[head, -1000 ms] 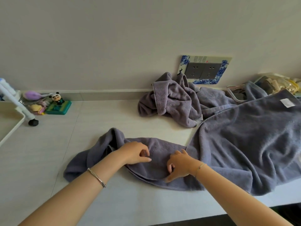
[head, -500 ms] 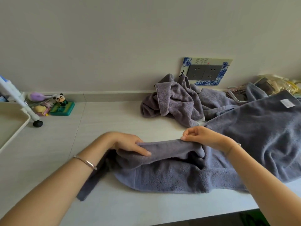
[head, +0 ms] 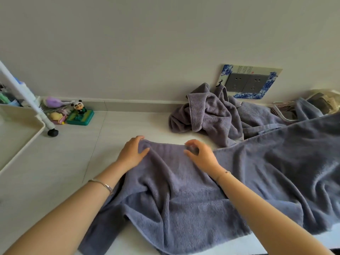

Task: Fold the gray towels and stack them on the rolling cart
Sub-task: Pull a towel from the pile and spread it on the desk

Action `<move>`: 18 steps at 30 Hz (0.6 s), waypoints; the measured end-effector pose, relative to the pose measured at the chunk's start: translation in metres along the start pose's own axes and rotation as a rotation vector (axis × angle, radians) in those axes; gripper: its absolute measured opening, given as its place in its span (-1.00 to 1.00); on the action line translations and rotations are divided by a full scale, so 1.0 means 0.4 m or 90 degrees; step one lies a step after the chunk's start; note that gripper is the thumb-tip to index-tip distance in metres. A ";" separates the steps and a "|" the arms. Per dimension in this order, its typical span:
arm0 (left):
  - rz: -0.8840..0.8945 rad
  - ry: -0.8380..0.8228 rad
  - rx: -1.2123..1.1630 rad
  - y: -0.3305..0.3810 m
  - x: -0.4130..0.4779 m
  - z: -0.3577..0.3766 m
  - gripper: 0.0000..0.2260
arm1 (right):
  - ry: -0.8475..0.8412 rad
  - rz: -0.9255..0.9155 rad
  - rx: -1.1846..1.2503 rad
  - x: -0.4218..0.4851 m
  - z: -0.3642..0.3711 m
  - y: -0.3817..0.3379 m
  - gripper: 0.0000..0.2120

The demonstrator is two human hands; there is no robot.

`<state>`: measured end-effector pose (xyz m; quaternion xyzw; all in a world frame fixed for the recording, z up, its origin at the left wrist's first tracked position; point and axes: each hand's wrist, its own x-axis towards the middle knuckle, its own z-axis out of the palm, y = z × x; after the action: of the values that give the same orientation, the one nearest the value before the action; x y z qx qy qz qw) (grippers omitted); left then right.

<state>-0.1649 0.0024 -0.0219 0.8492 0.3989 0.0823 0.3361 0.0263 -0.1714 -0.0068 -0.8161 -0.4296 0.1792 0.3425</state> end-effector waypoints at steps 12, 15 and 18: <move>-0.189 -0.184 -0.019 -0.152 -0.119 -0.074 -0.79 | -0.242 0.065 0.107 -0.011 0.335 -0.159 -0.63; -0.192 -0.208 0.006 -0.173 -0.151 -0.077 -0.68 | -0.191 0.103 0.121 -0.008 0.350 -0.178 -0.47; -0.210 -0.243 -0.016 -0.170 -0.172 -0.082 -0.69 | -0.202 0.088 0.112 -0.008 0.359 -0.191 -0.28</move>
<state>-0.2666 -0.0006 -0.0313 0.7685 0.4607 -0.1305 0.4244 -0.1038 -0.0859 -0.0531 -0.7722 -0.4038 0.3656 0.3270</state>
